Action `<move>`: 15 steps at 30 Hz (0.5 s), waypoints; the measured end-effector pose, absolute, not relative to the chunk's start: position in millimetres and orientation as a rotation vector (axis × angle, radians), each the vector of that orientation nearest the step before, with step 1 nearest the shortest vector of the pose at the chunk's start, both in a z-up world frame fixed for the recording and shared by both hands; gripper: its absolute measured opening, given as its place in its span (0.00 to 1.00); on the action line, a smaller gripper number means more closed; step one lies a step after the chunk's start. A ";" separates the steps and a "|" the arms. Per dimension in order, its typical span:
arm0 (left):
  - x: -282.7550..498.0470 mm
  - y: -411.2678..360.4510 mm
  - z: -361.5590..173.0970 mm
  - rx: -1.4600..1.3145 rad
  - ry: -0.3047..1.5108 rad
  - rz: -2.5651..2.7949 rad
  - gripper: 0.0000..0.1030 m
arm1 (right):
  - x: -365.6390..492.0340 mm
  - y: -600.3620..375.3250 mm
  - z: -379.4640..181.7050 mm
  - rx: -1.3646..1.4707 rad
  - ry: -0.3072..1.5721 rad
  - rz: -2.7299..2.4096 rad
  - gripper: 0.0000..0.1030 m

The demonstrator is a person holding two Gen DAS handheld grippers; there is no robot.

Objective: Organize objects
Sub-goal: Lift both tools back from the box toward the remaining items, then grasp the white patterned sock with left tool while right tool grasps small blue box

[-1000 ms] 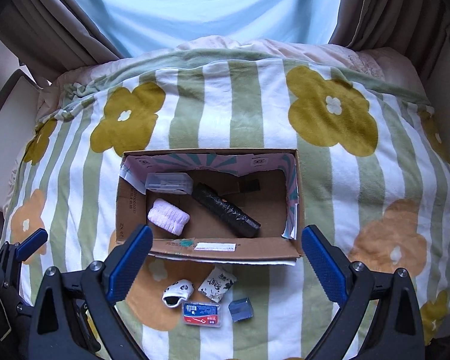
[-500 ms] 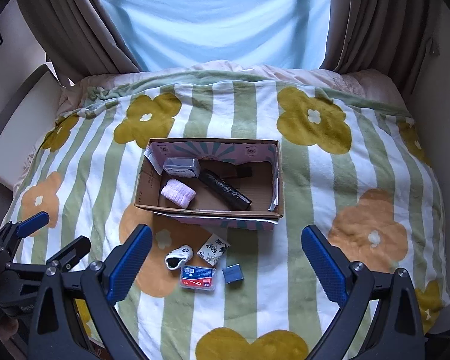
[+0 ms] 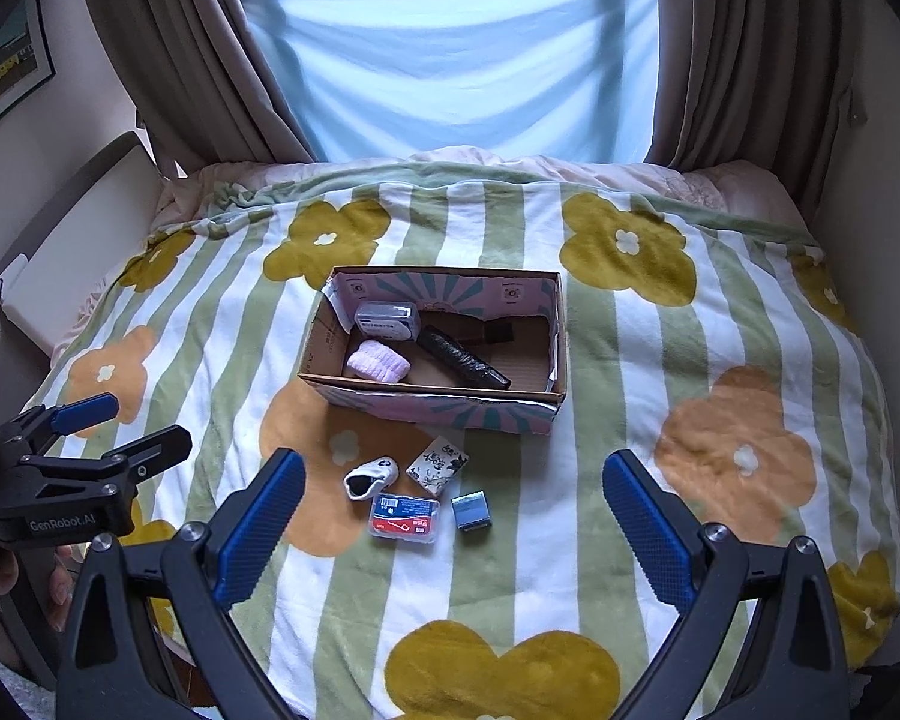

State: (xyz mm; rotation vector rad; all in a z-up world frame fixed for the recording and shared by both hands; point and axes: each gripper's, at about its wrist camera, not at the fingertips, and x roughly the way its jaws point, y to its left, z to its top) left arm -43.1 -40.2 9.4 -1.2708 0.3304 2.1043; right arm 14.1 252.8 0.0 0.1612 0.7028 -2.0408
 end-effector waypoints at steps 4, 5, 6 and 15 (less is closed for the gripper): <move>-40.4 -44.5 11.3 -1.261 0.327 2.105 1.00 | 21.3 255.8 -4.0 0.117 0.718 -2.021 0.96; -40.2 -45.3 11.8 -1.262 0.321 2.103 1.00 | 21.8 256.8 -4.6 0.107 0.711 -2.009 0.96; -40.1 -45.3 12.0 -1.261 0.319 2.100 1.00 | 22.7 257.7 -5.8 0.101 0.710 -2.004 0.96; -35.5 -39.2 2.4 -1.250 0.399 2.022 0.99 | 21.2 259.9 -20.4 0.061 0.698 -1.986 0.94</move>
